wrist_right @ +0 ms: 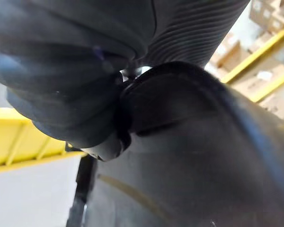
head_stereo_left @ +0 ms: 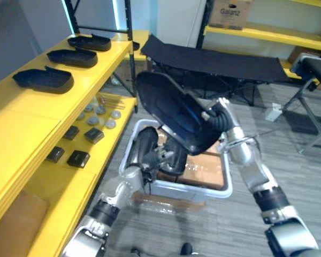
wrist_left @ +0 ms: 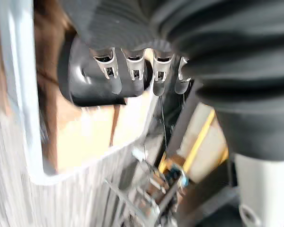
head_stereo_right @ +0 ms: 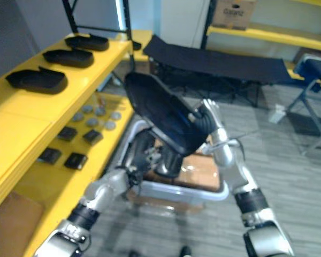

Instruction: Walk over and take plastic housings, then place them on the shelf

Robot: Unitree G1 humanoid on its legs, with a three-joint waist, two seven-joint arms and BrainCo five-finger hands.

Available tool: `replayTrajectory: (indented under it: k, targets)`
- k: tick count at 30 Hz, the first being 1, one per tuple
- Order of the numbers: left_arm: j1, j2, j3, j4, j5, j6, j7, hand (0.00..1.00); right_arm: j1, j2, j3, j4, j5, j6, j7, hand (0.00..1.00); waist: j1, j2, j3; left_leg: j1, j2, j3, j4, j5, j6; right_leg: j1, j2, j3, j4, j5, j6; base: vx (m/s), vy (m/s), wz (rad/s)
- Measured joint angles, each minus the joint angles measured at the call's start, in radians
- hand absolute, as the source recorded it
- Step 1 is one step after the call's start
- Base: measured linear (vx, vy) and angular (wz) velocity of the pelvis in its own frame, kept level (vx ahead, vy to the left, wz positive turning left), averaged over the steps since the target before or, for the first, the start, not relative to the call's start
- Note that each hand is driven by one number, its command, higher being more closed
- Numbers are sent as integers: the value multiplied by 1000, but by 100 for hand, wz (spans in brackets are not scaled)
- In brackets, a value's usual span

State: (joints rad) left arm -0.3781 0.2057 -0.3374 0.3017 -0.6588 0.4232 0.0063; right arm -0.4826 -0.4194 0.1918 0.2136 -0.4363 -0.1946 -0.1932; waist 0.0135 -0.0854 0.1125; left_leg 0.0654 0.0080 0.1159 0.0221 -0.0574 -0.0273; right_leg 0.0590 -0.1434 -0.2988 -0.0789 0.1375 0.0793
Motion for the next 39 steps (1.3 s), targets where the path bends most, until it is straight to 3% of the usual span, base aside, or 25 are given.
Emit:
replayTrajectory:
  k: [6,14,19,28,29,39]
  targets:
    - [32,-23,3,51,-4,-35,2,0,-3,27,30,27,0,-5,1,100,5,-1,-1,0,0,-2,2,0,0,3,0,-1,0,0,0,0,0,0]
    - [54,-65,6,55,-94,-171,29,0,10,73,46,50,0,-29,3,100,5,-2,-2,0,0,-1,3,0,0,3,-1,-1,0,0,0,0,0,0]
    - [54,-86,11,55,-222,-259,21,0,57,108,78,88,-1,-46,13,100,6,-6,-5,2,0,-2,3,0,0,5,-1,-2,0,0,0,0,0,0]
    - [58,-94,12,20,-353,-348,46,0,87,143,76,87,2,-74,-5,100,5,-11,-9,3,1,-2,5,0,0,9,-7,-3,0,0,0,0,0,0]
    - [58,-94,15,8,-366,-359,55,100,90,146,76,87,3,-74,-6,100,4,-12,-9,3,1,-2,5,0,0,9,-7,-3,0,0,0,0,0,0]
    - [58,-95,21,-47,-383,-397,69,100,123,166,73,91,30,-91,-47,100,1,-30,-21,3,0,-6,6,0,0,11,-8,-7,0,0,0,0,0,0]
